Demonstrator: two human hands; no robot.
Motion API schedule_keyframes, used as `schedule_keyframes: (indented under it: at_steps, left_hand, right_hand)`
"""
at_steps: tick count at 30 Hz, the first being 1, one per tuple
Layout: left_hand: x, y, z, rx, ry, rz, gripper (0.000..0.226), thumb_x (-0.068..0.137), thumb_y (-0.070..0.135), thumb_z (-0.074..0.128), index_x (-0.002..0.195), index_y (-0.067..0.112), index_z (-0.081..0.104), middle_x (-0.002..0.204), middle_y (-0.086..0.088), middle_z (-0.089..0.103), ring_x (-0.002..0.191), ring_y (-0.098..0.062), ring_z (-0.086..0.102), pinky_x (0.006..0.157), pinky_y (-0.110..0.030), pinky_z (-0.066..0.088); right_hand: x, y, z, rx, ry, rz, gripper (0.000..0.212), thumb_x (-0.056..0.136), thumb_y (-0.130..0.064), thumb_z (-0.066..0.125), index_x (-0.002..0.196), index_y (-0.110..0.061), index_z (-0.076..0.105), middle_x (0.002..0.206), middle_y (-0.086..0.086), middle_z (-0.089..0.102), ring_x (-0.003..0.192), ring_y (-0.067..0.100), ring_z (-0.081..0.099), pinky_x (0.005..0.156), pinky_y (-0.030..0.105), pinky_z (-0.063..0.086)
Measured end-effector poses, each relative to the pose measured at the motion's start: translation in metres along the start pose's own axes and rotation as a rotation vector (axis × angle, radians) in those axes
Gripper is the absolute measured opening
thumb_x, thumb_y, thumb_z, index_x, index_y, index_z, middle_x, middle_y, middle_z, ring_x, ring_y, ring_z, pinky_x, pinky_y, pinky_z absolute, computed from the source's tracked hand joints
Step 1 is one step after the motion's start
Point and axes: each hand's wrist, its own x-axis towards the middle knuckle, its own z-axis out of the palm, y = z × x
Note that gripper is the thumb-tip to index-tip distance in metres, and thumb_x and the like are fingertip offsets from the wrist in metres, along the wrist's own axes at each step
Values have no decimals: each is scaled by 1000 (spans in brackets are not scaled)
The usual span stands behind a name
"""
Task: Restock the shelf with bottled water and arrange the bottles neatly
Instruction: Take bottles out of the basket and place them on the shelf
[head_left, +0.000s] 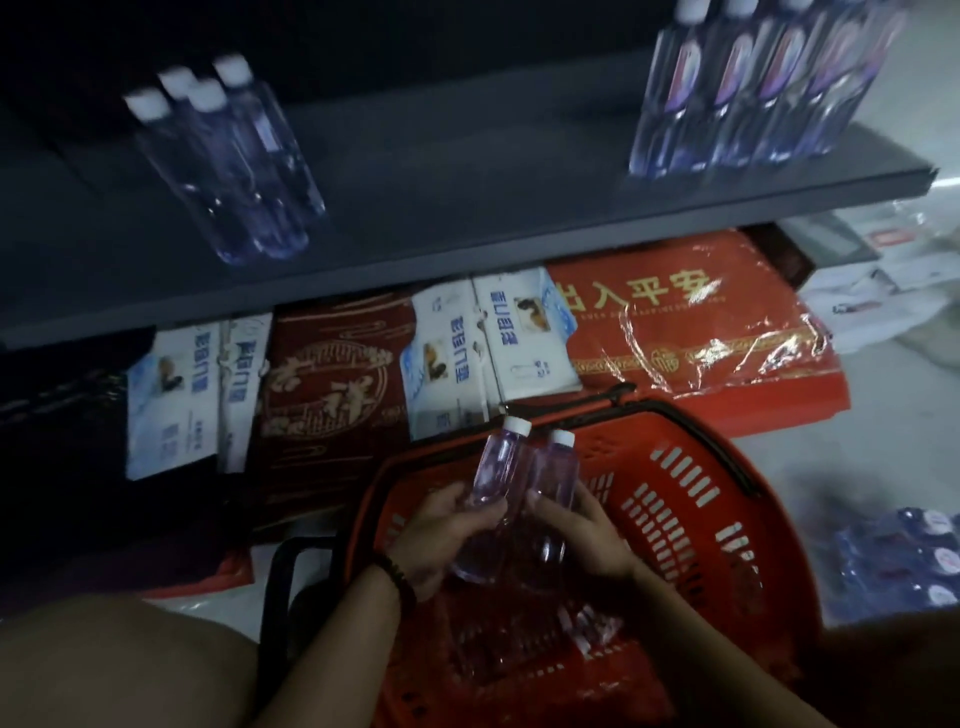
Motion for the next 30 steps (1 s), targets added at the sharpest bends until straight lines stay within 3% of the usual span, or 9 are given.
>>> schedule_keyframes:
  at_steps: [5, 10, 12, 15, 19, 21, 26, 30]
  left_hand:
    - [-29, 54, 5, -100, 17, 230, 39, 95, 6, 68, 134, 12, 66, 125, -17, 74, 117, -34, 71, 97, -45, 59]
    - [-45, 122, -29, -39, 130, 397, 36, 91, 1, 75, 122, 20, 72, 117, -17, 76, 109, -32, 74, 98, -49, 59]
    - [-49, 154, -46, 28, 184, 487, 38, 90, 1, 78, 122, 21, 72, 114, -11, 78, 110, -27, 75, 98, -45, 59]
    - [-53, 198, -72, 91, 267, 607, 36, 91, 1, 76, 119, 22, 71, 109, 1, 81, 105, -14, 76, 87, -27, 59]
    - [-48, 238, -112, 127, 418, 735, 38, 90, 9, 80, 124, 24, 68, 111, 11, 79, 104, -2, 73, 84, -17, 58]
    - [-40, 250, -136, 136, 532, 794, 41, 88, 14, 82, 125, 26, 67, 109, 10, 79, 100, 0, 72, 79, -13, 57]
    - [-6, 261, -189, 82, 735, 846, 44, 86, 22, 86, 125, 32, 67, 109, 9, 78, 100, -11, 75, 86, -33, 61]
    - [22, 259, -204, 72, 829, 886, 45, 89, 23, 82, 130, 33, 66, 113, 13, 76, 103, -5, 72, 89, -27, 58]
  right_hand:
    - [-1, -49, 40, 111, -113, -97, 40, 99, -10, 66, 137, -1, 62, 133, 32, 67, 126, 53, 62, 109, 63, 50]
    - [14, -125, 82, -30, -289, -178, 38, 101, -5, 60, 139, -5, 59, 134, 33, 65, 122, 56, 63, 104, 74, 48]
    - [27, -152, 104, -132, -269, -269, 35, 103, -3, 62, 138, -10, 60, 131, 25, 69, 121, 48, 67, 98, 66, 56]
    - [52, -188, 141, -277, -234, -401, 33, 99, -6, 72, 131, -9, 63, 124, 21, 72, 114, 42, 72, 87, 49, 62]
    - [88, -223, 201, -438, -193, -553, 38, 95, -1, 75, 130, -11, 65, 116, 7, 78, 109, 24, 75, 91, 36, 62]
    - [109, -233, 231, -502, -182, -593, 41, 93, -2, 78, 131, -14, 64, 113, 1, 78, 106, 17, 75, 93, 36, 61]
    - [163, -238, 285, -578, -50, -628, 36, 92, -12, 81, 121, -28, 65, 107, -12, 75, 100, 5, 72, 97, 34, 59]
    - [190, -230, 297, -657, 18, -684, 33, 93, -14, 80, 116, -34, 66, 100, -21, 72, 88, -13, 66, 84, 18, 55]
